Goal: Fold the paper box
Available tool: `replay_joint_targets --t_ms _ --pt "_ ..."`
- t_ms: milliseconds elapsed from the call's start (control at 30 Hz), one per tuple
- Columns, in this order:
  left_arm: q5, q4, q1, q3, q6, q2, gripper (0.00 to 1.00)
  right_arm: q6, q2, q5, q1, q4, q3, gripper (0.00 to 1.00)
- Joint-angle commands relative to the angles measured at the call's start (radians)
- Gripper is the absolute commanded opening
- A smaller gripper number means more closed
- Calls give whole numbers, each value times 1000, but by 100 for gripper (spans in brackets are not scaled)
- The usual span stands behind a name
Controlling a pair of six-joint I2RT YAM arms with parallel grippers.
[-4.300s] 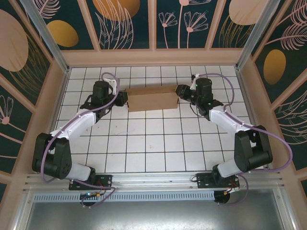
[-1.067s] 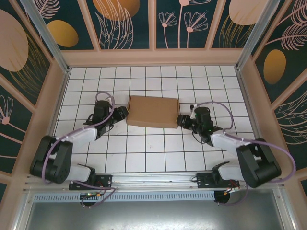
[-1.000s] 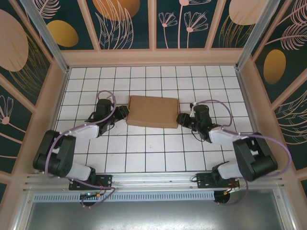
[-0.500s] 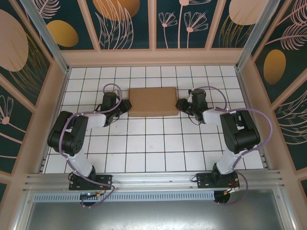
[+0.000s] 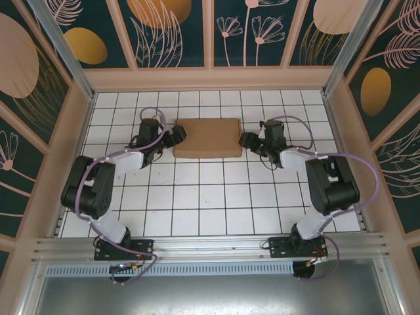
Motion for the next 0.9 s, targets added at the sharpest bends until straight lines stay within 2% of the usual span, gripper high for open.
replay_joint_targets --t_ms 0,33,67,133,300,333,400,433,533,600,700,767,833,867 --pt "-48 -60 5 58 71 -141 99 -15 -164 92 -30 -38 -8 79" --pt "-56 -69 6 58 88 -179 99 -23 -202 113 -38 -40 -13 96" --pt "-76 -74 6 46 110 -226 99 -43 -253 153 -38 -39 -21 99" --pt "-126 -32 5 -16 176 -341 99 -113 -351 238 -18 -13 -51 99" --pt "-579 184 7 -313 276 -623 99 -301 -567 465 23 208 -244 99" --pt "-617 240 8 -369 345 -649 99 -327 -590 494 22 243 -273 99" --pt "-568 398 31 -497 573 -660 99 -378 -641 529 21 316 -340 99" --pt "-566 402 50 -516 615 -643 99 -404 -656 538 21 365 -372 99" --pt "-598 361 135 -543 593 -576 99 -474 -649 601 14 543 -485 99" --pt "-631 488 162 -618 570 -549 99 -541 -609 654 6 669 -561 99" --pt "-613 677 185 -682 531 -455 99 -631 -516 737 -16 859 -646 99" --pt "-543 662 189 -637 564 -399 99 -615 -449 737 -75 872 -647 99" --pt "-491 819 190 -652 598 -341 99 -553 -354 729 -140 975 -664 99" --pt "-491 882 190 -662 624 -317 99 -534 -309 686 -171 1062 -688 99"
